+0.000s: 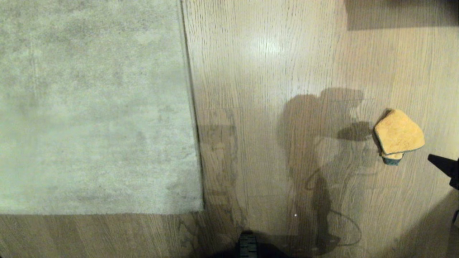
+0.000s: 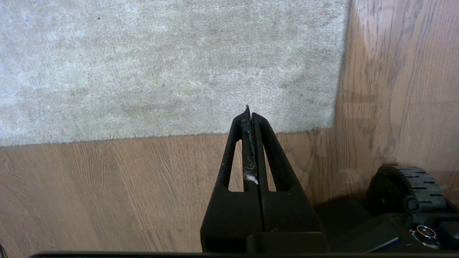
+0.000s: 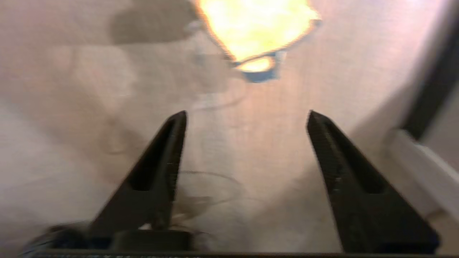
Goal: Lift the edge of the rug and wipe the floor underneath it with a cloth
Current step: Pick up the rag
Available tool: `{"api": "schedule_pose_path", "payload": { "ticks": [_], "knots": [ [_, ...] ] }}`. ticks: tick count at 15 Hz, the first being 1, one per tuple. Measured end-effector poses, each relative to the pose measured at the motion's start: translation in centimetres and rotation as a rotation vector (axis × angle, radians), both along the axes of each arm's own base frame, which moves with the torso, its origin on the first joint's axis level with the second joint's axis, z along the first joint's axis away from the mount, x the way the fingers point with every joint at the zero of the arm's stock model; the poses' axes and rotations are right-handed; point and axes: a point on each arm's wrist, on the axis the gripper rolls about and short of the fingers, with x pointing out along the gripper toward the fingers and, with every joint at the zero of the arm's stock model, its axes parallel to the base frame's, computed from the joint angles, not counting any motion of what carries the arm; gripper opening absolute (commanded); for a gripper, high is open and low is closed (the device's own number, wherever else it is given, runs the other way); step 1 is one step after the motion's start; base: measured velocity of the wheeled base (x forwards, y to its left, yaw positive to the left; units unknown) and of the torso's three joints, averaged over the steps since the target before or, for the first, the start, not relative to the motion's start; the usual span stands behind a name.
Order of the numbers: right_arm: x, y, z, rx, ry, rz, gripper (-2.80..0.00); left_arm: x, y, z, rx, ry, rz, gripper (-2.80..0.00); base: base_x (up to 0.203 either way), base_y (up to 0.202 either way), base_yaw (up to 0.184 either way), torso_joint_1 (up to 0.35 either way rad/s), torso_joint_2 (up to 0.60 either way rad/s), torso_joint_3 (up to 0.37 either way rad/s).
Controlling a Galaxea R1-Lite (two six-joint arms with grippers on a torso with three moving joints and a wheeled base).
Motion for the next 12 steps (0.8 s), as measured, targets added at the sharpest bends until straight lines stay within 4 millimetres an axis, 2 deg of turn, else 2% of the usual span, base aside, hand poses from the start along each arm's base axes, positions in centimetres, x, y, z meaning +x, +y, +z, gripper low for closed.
{"api": "schedule_pose_path", "payload": {
  "ticks": [4,12],
  "knots": [
    [1.1,-1.3,-0.5,-0.011,0.044,-0.069,0.00,0.0,0.0,0.0,0.000,0.000,-0.001,-2.80,0.000,0.000,0.000,0.000,0.00,0.000],
    [5.3,-2.7,-3.0,0.063,0.105,-0.094,0.00,0.0,0.0,0.0,0.000,0.000,-0.001,-2.80,0.000,0.000,0.000,0.000,0.00,0.000]
  ]
}}
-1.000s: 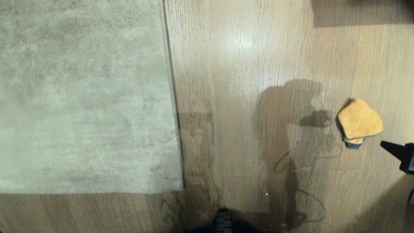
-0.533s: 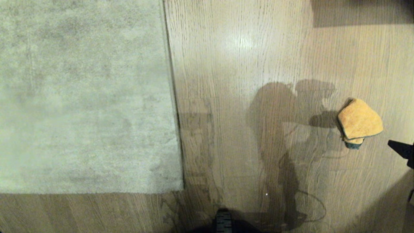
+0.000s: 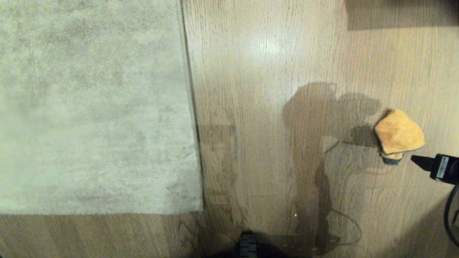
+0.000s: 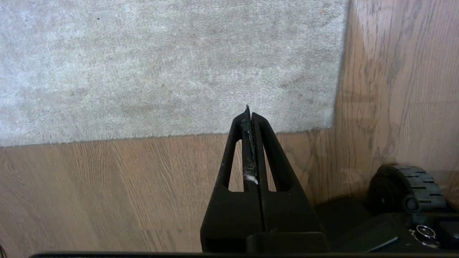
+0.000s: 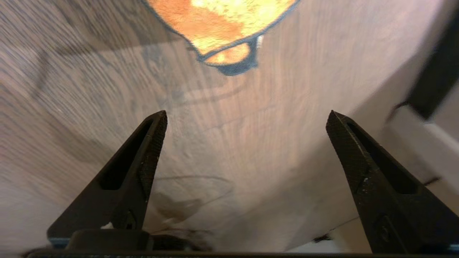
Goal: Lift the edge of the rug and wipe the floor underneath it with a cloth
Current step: Pick up the rag
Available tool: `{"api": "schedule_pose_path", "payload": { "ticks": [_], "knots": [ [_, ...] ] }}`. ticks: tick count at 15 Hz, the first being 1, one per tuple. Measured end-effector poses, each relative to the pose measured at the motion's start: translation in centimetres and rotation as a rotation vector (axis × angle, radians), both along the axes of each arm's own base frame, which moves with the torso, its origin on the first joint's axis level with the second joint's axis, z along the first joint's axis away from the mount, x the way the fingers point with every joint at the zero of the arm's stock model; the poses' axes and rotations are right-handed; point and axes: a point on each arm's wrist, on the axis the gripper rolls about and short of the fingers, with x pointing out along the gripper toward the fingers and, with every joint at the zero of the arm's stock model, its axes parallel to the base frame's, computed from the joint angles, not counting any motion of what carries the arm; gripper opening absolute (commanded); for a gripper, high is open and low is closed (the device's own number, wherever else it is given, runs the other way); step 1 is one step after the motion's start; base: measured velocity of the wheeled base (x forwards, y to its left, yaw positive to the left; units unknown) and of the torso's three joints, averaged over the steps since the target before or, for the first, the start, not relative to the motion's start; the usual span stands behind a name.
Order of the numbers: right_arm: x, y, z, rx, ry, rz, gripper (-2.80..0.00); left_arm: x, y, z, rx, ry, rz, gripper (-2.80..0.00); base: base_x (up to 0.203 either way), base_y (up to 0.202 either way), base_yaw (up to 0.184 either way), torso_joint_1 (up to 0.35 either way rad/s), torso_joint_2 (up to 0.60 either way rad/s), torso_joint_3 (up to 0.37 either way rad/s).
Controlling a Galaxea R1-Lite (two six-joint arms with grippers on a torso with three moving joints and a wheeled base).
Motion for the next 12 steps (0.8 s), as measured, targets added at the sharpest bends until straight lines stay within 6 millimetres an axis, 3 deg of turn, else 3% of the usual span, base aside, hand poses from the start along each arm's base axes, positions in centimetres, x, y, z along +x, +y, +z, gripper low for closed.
{"api": "schedule_pose_path", "payload": {
  "ticks": [12],
  "knots": [
    [6.7,-1.8,-3.5,0.041,-0.066,-0.024,0.00,0.0,0.0,0.0,0.000,0.000,-0.001,-2.80,0.000,0.000,0.000,0.000,0.00,0.000]
  ]
}}
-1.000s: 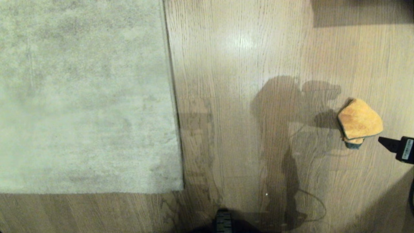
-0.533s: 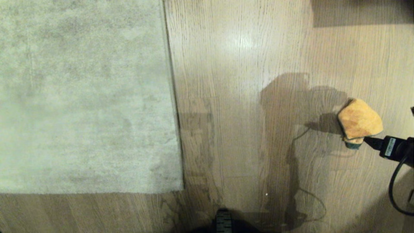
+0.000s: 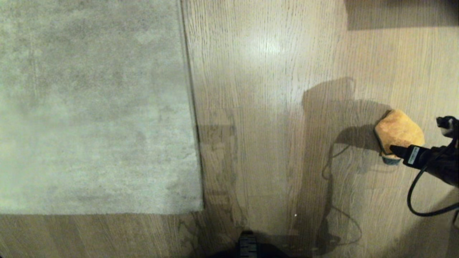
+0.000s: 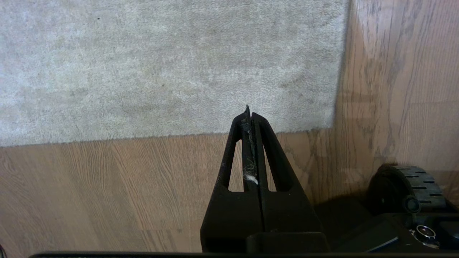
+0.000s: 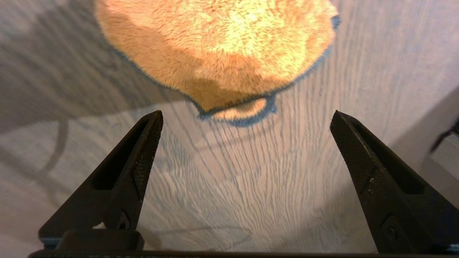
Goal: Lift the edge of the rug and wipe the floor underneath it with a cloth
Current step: Pick up the rag
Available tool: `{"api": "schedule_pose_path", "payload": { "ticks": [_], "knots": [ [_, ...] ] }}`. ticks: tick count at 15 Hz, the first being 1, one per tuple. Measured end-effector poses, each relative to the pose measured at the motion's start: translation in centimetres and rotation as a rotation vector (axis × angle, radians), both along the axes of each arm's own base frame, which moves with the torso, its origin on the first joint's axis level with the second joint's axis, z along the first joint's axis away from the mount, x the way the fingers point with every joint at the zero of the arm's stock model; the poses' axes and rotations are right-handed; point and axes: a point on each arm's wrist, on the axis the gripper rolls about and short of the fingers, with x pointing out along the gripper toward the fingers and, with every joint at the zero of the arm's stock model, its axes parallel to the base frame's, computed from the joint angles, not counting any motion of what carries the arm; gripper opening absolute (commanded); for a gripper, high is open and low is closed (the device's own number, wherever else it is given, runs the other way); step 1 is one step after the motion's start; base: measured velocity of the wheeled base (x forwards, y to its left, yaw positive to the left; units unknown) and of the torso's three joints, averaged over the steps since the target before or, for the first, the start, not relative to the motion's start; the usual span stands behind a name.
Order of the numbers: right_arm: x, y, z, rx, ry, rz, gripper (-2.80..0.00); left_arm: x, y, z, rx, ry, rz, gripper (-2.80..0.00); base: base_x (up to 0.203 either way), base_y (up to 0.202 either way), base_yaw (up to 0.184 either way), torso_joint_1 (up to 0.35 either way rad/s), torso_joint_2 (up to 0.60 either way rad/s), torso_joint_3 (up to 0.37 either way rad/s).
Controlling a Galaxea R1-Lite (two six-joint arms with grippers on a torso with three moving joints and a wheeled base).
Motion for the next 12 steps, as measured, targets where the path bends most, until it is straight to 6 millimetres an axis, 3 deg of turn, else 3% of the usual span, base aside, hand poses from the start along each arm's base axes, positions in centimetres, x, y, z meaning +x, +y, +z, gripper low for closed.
{"api": "schedule_pose_path", "payload": {
  "ticks": [6,12],
  "knots": [
    [3.3,-0.8,0.2,-0.004,-0.031,-0.003,0.00,0.0,0.0,0.0,0.000,0.000,0.000,-2.80,0.000,0.000,0.000,0.000,0.00,0.000],
    [4.4,-1.1,-0.1,-0.004,-0.054,-0.008,0.00,0.0,0.0,0.0,0.000,0.000,0.002,-2.80,0.000,0.000,0.000,0.000,0.00,0.000]
  ]
}}
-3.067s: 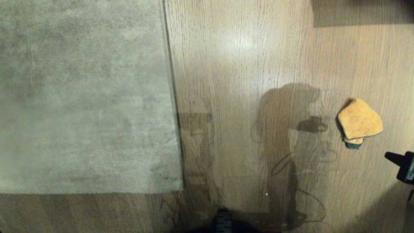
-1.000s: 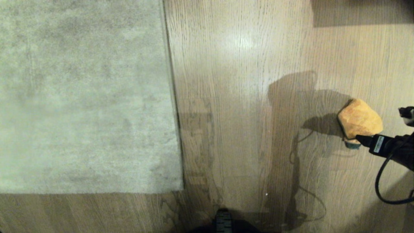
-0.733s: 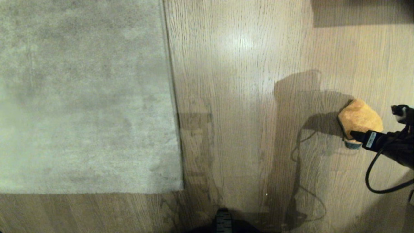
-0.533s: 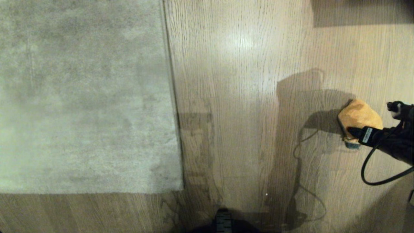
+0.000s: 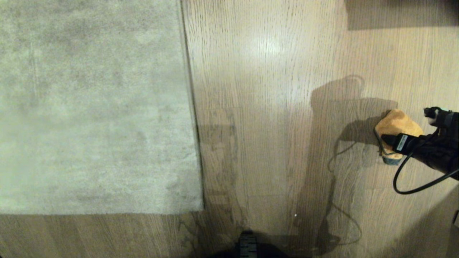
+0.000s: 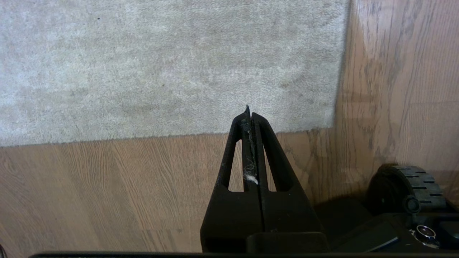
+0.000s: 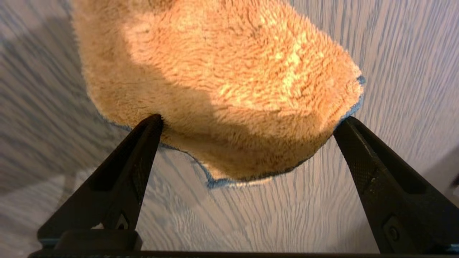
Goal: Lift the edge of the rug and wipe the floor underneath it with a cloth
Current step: Pick up the rag
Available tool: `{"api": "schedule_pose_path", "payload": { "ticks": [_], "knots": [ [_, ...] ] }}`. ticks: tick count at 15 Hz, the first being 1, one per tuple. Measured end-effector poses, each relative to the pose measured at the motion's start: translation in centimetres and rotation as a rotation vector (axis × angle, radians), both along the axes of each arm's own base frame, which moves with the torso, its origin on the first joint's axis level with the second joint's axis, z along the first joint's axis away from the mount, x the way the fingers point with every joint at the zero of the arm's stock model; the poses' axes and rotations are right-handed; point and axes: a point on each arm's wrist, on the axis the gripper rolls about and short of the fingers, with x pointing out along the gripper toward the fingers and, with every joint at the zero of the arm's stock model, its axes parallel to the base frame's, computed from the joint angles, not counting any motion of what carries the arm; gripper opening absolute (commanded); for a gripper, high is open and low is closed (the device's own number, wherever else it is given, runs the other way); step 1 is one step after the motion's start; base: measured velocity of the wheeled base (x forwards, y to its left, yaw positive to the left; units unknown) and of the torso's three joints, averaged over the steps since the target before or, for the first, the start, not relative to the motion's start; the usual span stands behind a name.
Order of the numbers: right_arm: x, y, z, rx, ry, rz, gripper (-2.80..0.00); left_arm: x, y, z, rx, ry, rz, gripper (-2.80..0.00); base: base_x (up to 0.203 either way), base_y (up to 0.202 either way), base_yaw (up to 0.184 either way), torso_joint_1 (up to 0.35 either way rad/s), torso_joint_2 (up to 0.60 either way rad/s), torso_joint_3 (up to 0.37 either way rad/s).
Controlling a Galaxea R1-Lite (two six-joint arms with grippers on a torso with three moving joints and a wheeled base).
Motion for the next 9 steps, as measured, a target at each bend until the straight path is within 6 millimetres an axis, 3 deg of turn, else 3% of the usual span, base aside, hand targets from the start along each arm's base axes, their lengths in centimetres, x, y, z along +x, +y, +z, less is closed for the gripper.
{"api": "schedule_pose_path", "payload": {
  "ticks": [9],
  "knots": [
    [1.7,-0.4,0.1,0.012,-0.029,-0.008,0.00,0.0,0.0,0.0,0.000,0.000,-0.001,-2.80,0.000,0.000,0.000,0.000,0.00,0.000]
  ]
}}
